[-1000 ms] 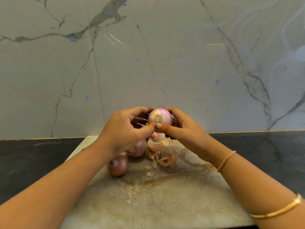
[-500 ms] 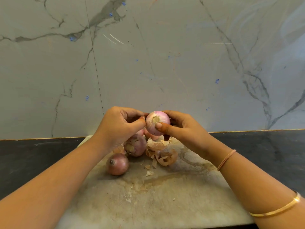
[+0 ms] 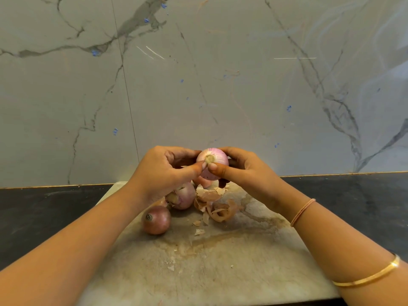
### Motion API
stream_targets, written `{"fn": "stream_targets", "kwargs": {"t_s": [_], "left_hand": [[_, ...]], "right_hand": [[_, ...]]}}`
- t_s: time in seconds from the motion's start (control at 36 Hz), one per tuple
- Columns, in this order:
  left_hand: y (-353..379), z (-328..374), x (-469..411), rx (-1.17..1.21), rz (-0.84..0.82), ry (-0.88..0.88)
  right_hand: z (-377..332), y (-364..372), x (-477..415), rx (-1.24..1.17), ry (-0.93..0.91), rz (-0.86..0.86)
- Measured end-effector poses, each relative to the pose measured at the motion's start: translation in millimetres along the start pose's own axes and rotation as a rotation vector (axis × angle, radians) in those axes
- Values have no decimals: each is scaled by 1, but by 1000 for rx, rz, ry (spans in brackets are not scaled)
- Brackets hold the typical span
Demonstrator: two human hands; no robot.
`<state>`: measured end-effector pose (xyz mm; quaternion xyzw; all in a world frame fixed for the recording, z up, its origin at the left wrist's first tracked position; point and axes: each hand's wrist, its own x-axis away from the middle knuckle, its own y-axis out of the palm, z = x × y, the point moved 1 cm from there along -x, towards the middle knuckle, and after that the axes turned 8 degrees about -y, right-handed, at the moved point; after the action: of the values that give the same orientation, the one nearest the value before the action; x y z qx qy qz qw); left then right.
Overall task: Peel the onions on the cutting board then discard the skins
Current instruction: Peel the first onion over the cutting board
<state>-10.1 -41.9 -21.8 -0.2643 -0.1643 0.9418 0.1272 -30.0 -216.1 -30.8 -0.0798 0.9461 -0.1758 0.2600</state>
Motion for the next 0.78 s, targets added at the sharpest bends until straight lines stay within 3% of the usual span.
{"fn": "stream_targets", "kwargs": {"t_s": [0.19,0.78], "left_hand": [[-6,-7,-6,-90,115,-20],[0,-3,-3,-21,108,-105]], "right_hand": [[1,1,0,-32,2,-33],[4,1,1,0,-25,-42]]}}
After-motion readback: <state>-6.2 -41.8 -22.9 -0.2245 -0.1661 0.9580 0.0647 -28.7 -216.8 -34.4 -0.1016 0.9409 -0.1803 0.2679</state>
